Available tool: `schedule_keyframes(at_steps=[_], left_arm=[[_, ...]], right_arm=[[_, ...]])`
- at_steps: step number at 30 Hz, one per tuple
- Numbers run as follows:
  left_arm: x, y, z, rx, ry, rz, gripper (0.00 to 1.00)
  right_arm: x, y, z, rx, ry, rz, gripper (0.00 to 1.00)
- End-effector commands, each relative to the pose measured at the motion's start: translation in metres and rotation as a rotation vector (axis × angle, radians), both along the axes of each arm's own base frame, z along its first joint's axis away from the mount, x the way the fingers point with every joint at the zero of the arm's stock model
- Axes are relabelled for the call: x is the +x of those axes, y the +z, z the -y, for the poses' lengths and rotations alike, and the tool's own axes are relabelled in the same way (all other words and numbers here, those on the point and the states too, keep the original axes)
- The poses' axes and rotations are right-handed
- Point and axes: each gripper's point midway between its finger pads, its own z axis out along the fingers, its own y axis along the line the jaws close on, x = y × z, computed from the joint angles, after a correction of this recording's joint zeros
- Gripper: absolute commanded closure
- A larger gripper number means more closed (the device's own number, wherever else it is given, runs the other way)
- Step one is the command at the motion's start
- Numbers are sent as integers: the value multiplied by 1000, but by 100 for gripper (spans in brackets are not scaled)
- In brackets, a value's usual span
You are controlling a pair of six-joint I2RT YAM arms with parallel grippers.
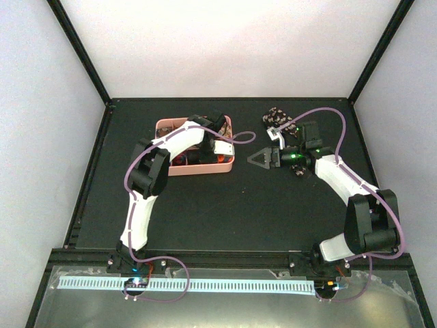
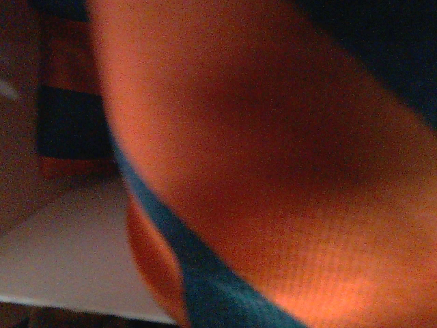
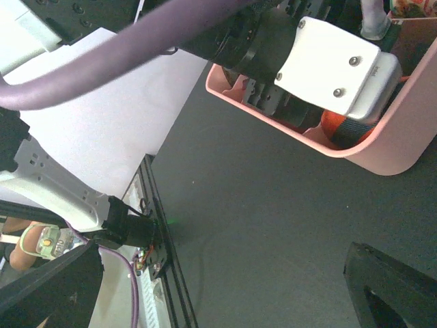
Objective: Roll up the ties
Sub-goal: Place the tie in the storage box, then reset both arms
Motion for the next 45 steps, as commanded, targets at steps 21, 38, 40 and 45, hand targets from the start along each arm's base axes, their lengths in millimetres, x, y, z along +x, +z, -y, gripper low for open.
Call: schedule_keyframes(at_steps=[21,38,40,45], left_arm=[[-20,63,-2,-96,-96,-35,19],[-11,177,-19,-319,5,176,1],[-8,198,-23,-392,51,213,1],[-3,252,-49,-593,223,318,1]], right_arm=[[1,5,1,7,-3,32,0],[13,32,16,-99,-30,193,0],[19,39,23,-142,-56,249,0],[41,62,59,-240,-199,384,1]])
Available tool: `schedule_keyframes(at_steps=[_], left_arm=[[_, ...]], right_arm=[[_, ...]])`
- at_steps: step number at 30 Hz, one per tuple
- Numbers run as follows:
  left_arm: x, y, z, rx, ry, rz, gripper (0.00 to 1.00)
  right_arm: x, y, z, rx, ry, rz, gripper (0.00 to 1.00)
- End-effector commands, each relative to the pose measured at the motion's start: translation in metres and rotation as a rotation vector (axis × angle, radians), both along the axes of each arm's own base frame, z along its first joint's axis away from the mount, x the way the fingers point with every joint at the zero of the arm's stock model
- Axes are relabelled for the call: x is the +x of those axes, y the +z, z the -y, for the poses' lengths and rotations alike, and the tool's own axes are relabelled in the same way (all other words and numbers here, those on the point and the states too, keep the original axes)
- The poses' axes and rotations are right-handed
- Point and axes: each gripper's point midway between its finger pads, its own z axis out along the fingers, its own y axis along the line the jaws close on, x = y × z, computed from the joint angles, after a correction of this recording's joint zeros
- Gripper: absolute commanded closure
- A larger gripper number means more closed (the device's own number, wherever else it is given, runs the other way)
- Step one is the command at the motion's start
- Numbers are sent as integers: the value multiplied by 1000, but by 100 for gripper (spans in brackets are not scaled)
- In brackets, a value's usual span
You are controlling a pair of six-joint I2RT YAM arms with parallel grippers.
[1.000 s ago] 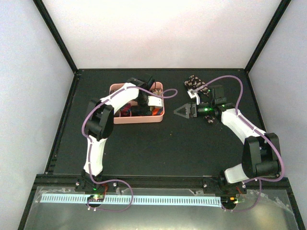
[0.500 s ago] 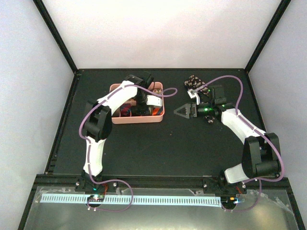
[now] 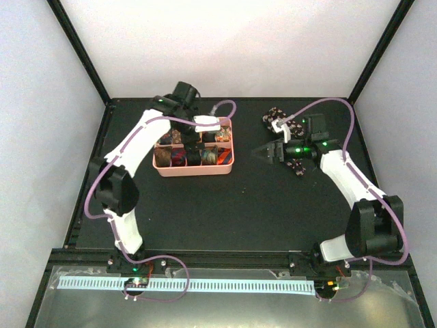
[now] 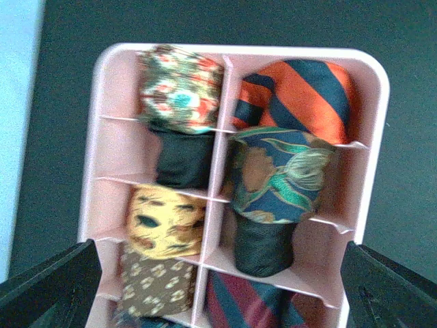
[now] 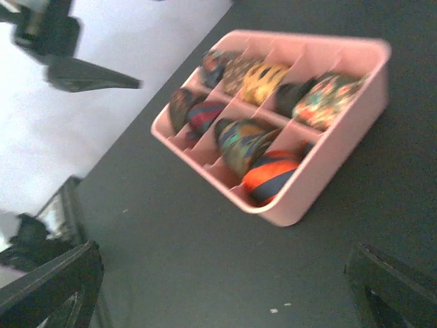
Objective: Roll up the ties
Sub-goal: Reset both arms
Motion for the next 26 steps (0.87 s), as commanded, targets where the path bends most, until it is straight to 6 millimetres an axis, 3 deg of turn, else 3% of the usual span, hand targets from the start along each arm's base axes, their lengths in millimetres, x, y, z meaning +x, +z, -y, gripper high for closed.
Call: schedule_keyframes(at_steps=[1,4,6,12,17,21,26], left_arm=[[3,64,-16,-267,141,78,1],[6,83,-42,-399,265,67,1],[7,85,-63,-461,366,48,1],[-7,55,-116,-576,558,6,1],[-28,11,-140,-599,666,-15,1],[-39,-24,-144,-619,707,-79,1],[-36,-35,-152,-647,786,-107,1]], right_arm=[[21,26,40,-109,-151,165,0],[33,32,74,-123,-262,193,0],[37,31,96,-132,-320,200,0],[32,-2,146,-143,-441,148,0],[13,-42,156,-159,-452,94,0],[8,-46,157,-141,-446,80,0],[7,-50,154,-120,-429,70,0]])
